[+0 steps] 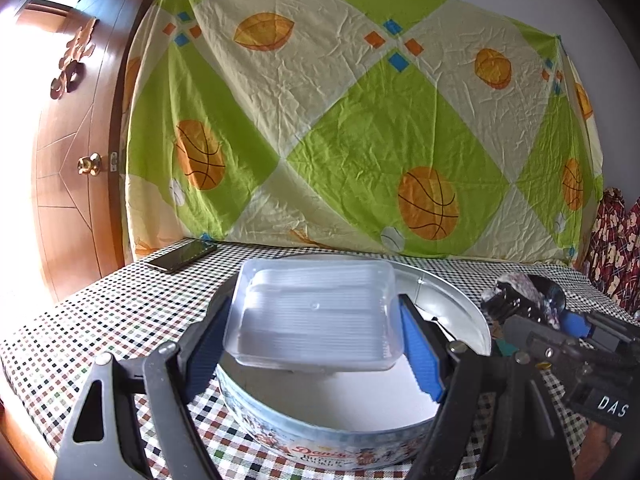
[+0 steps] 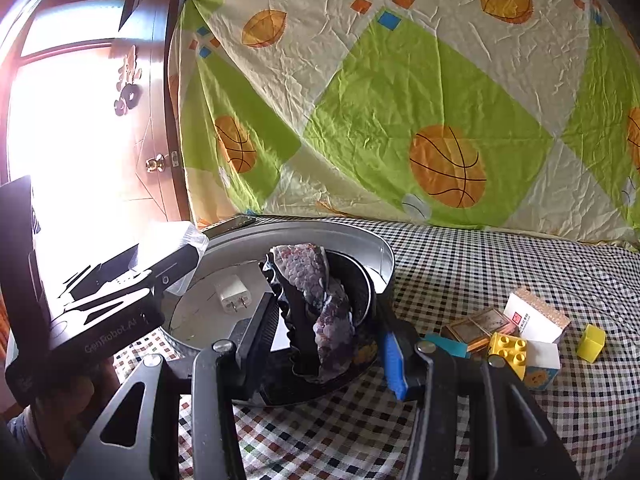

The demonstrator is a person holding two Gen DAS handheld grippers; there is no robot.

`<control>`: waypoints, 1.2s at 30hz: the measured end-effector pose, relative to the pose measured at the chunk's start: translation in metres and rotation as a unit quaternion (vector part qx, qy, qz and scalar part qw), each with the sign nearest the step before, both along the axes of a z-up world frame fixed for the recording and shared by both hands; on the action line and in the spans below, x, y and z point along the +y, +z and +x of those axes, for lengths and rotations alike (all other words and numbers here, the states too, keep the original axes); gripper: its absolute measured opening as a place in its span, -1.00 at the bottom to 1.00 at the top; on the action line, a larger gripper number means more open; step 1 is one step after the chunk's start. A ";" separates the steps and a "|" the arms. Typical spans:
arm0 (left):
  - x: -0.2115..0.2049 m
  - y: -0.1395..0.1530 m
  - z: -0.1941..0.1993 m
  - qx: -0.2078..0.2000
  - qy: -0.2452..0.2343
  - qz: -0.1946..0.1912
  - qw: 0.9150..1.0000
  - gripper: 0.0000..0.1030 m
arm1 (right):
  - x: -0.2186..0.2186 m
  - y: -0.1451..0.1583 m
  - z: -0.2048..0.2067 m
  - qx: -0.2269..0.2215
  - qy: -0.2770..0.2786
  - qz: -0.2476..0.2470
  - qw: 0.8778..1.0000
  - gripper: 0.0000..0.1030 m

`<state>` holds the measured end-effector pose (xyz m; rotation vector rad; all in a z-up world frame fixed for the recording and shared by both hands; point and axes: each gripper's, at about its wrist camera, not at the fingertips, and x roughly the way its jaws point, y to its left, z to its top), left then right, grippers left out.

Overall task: Organize rigid objects
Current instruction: 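Carry the clear box and hair clip over the round tin with both tools, then open left tool to drop the clear box into the tin while right tool releases the hair clip there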

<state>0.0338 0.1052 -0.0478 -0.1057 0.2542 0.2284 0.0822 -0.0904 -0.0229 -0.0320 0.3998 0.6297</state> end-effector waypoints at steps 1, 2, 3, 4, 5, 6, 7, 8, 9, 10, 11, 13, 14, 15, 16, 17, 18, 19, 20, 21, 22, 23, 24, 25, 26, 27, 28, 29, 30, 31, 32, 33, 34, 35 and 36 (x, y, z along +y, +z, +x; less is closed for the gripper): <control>0.001 0.000 0.002 0.006 -0.001 0.001 1.000 0.55 | 0.002 0.003 0.002 -0.002 0.002 -0.001 1.000 -0.03; 0.001 0.000 0.005 0.010 -0.003 0.001 1.000 0.55 | 0.005 0.005 0.004 -0.004 0.004 -0.004 1.000 -0.03; 0.002 0.000 0.007 0.016 -0.004 0.001 1.000 0.55 | 0.008 0.007 0.006 -0.005 0.006 -0.008 1.000 -0.03; 0.003 0.000 0.010 0.022 -0.007 0.000 1.000 0.55 | 0.012 0.009 0.008 -0.006 0.009 -0.012 1.000 -0.03; 0.004 0.000 0.012 0.026 -0.009 -0.002 1.000 0.55 | 0.016 0.010 0.011 -0.006 0.012 -0.017 1.000 -0.03; 0.005 0.001 0.015 0.031 -0.013 -0.006 0.999 0.55 | 0.019 0.011 0.015 -0.004 0.014 -0.019 1.000 -0.03; 0.007 0.002 0.018 0.035 -0.018 -0.013 0.999 0.55 | 0.023 0.012 0.019 -0.002 0.016 -0.022 1.000 -0.03; 0.010 0.004 0.021 0.039 -0.023 -0.021 0.999 0.55 | 0.026 0.012 0.024 0.000 0.019 -0.026 0.999 -0.03; 0.013 0.005 0.024 0.045 -0.027 -0.026 0.998 0.55 | 0.029 0.013 0.030 0.004 0.021 -0.030 0.999 -0.03; 0.014 0.007 0.028 0.051 -0.029 -0.027 0.998 0.55 | 0.031 0.013 0.035 0.008 0.023 -0.033 0.999 -0.03; 0.015 0.008 0.031 0.054 -0.029 -0.026 0.998 0.55 | 0.034 0.013 0.041 0.015 0.024 -0.035 0.999 -0.03; 0.017 0.011 0.039 0.066 -0.030 -0.021 0.997 0.55 | 0.039 0.011 0.054 0.028 0.024 -0.041 0.998 -0.03; 0.018 0.012 0.044 0.074 -0.031 -0.018 0.997 0.55 | 0.042 0.010 0.062 0.036 0.025 -0.045 0.998 -0.03; 0.018 0.013 0.047 0.080 -0.032 -0.017 0.996 0.55 | 0.045 0.009 0.067 0.042 0.025 -0.050 0.998 -0.03; 0.018 0.013 0.051 0.089 -0.035 -0.015 0.995 0.55 | 0.048 0.007 0.074 0.050 0.025 -0.055 0.997 -0.03; 0.018 0.013 0.056 0.100 -0.038 -0.012 0.994 0.55 | 0.052 0.005 0.080 0.059 0.026 -0.060 0.996 -0.03; 0.019 0.012 0.060 0.109 -0.039 -0.012 0.993 0.55 | 0.054 0.002 0.086 0.068 0.026 -0.064 0.995 -0.03; 0.020 0.011 0.064 0.115 -0.039 -0.014 0.992 0.55 | 0.056 0.000 0.091 0.077 0.026 -0.065 0.995 -0.03; 0.021 0.011 0.068 0.123 -0.038 -0.014 0.992 0.55 | 0.058 -0.002 0.096 0.084 0.024 -0.065 0.994 -0.03; 0.022 0.010 0.070 0.128 -0.037 -0.013 0.991 0.55 | 0.060 -0.003 0.099 0.089 0.024 -0.066 0.994 -0.03; 0.023 0.009 0.072 0.131 -0.035 -0.011 0.991 0.55 | 0.061 -0.005 0.102 0.095 0.023 -0.065 0.993 -0.02; 0.023 0.009 0.074 0.134 -0.032 -0.008 0.990 0.55 | 0.063 -0.007 0.105 0.102 0.023 -0.064 0.992 -0.02; 0.023 0.008 0.075 0.137 -0.031 -0.005 0.990 0.55 | 0.064 -0.009 0.107 0.108 0.025 -0.062 0.992 -0.01; 0.023 0.008 0.077 0.139 -0.029 -0.002 0.990 0.55 | 0.064 -0.010 0.108 0.113 0.027 -0.059 0.991 -0.01; 0.022 0.007 0.078 0.142 -0.027 0.001 0.990 0.55 | 0.064 -0.012 0.110 0.120 0.029 -0.053 0.991 0.00; 0.022 0.006 0.080 0.146 -0.025 0.005 0.989 0.56 | 0.065 -0.012 0.111 0.123 0.030 -0.051 0.991 0.00; 0.021 0.005 0.082 0.150 -0.020 0.008 0.988 0.56 | 0.066 -0.013 0.113 0.127 0.030 -0.048 0.990 0.01; 0.022 0.005 0.083 0.151 -0.017 0.009 0.988 0.58 | 0.066 -0.013 0.113 0.128 0.030 -0.046 0.990 0.03; 0.022 0.005 0.084 0.153 -0.013 0.009 0.988 0.60 | 0.066 -0.011 0.113 0.128 0.029 -0.043 0.990 0.07; 0.022 0.004 0.084 0.154 -0.011 0.010 0.988 0.60 | 0.064 -0.010 0.112 0.127 0.030 -0.037 0.991 0.16; 0.022 0.005 0.084 0.153 -0.009 0.010 0.988 0.63 | 0.060 -0.007 0.111 0.125 0.028 -0.032 0.991 0.18; 0.023 0.005 0.083 0.152 -0.007 0.010 0.988 0.68 | 0.057 -0.005 0.109 0.123 0.027 -0.029 0.992 0.26; 0.022 0.006 0.081 0.148 -0.004 0.010 0.989 0.71 | 0.051 -0.002 0.107 0.120 0.026 -0.024 0.992 0.31; 0.021 0.007 0.078 0.143 0.000 0.011 0.990 0.77 | 0.045 0.000 0.103 0.117 0.024 -0.022 0.993 0.32; 0.021 0.008 0.074 0.138 0.004 0.012 0.990 0.79 | 0.037 0.002 0.101 0.115 0.020 -0.020 0.993 0.32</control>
